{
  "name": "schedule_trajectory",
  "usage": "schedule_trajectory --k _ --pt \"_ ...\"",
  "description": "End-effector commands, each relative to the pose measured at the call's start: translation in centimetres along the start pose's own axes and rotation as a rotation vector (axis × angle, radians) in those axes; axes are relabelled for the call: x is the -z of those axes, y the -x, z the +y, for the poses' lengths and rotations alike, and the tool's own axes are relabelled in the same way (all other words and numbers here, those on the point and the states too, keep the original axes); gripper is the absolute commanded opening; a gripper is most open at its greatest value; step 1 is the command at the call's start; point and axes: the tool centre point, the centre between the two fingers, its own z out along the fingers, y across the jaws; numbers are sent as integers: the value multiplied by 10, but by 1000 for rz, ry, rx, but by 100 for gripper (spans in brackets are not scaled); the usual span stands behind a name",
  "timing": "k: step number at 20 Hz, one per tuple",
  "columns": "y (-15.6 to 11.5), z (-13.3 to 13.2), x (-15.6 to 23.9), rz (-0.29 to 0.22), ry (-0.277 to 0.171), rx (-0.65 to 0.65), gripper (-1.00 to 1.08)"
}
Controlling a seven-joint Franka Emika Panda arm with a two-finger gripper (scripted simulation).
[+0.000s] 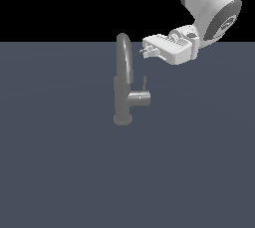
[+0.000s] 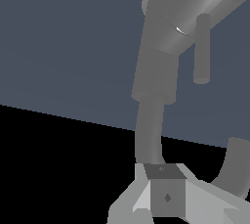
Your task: Turn on the faucet by rotating a designated handle.
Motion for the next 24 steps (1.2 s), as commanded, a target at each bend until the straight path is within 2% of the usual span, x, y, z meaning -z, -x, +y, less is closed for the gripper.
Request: schedule_trajectory --k 1,7,12,17,24 --pt "-20 -2 -1 -54 -48 -46 -100" --pt "-59 -3 -8 -157 -143 -138 -100" --pt "-81 -2 -14 -214 -197 -191 -100" --pt "-90 -1 -17 -239 -220 -213 -100" --pt "-89 -1 -18 -237 -219 -211 -100"
